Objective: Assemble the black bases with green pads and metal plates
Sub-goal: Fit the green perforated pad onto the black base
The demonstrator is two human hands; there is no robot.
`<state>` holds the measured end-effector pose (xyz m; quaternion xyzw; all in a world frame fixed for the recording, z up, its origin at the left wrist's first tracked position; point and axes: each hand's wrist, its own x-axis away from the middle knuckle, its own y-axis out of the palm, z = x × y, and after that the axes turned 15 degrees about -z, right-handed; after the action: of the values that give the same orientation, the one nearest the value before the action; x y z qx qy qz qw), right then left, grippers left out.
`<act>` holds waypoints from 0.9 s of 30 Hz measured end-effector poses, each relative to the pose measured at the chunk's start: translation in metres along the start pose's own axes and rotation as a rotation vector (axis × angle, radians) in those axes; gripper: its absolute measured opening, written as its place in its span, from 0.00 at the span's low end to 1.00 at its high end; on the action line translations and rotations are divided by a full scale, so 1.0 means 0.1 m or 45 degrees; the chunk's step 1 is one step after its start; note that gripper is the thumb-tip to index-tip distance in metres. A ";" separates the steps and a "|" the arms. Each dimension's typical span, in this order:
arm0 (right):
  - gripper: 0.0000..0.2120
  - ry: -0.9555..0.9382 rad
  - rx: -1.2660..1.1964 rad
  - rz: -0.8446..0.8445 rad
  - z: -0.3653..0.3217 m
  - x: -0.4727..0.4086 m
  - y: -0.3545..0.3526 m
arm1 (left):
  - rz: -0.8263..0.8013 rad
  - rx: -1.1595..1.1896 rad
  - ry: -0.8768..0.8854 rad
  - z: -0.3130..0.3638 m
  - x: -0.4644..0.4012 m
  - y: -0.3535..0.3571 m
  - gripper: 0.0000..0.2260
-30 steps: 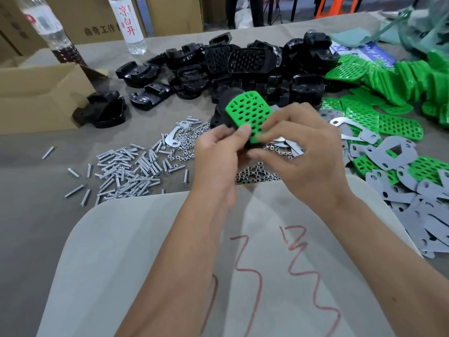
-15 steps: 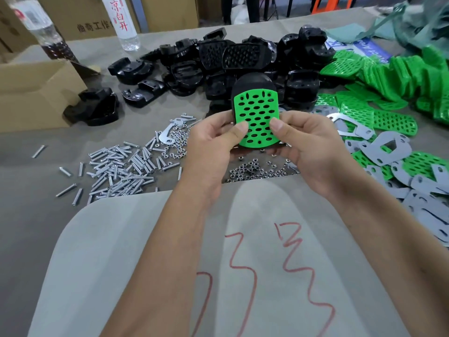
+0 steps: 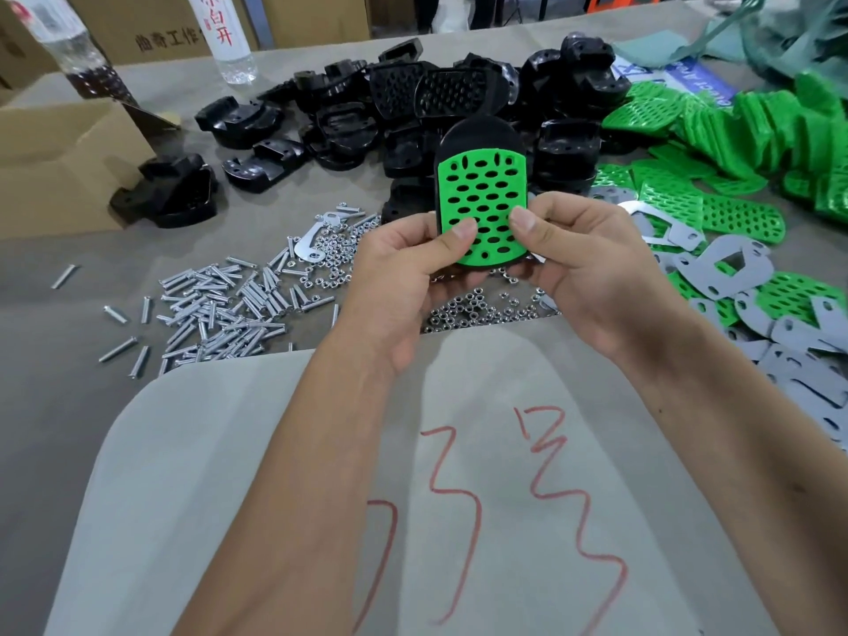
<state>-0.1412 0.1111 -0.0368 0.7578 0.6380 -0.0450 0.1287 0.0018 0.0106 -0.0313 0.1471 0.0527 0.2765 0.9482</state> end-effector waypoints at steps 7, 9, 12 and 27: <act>0.08 -0.045 -0.099 -0.052 0.01 0.01 -0.02 | 0.014 0.093 -0.024 -0.01 -0.01 0.04 0.07; 0.10 0.007 -0.091 0.013 0.03 -0.01 -0.02 | 0.063 0.075 -0.035 -0.01 -0.02 0.05 0.07; 0.14 0.068 -0.096 -0.010 0.03 -0.02 0.00 | 0.137 0.054 0.002 -0.01 -0.03 0.04 0.07; 0.12 0.029 0.261 0.101 0.07 -0.02 0.05 | 0.104 -0.137 0.059 -0.06 -0.01 0.05 0.04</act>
<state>-0.1362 0.1064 -0.0427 0.7921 0.6011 -0.0963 0.0451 -0.0028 0.0158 -0.0351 0.0916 0.0538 0.3208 0.9412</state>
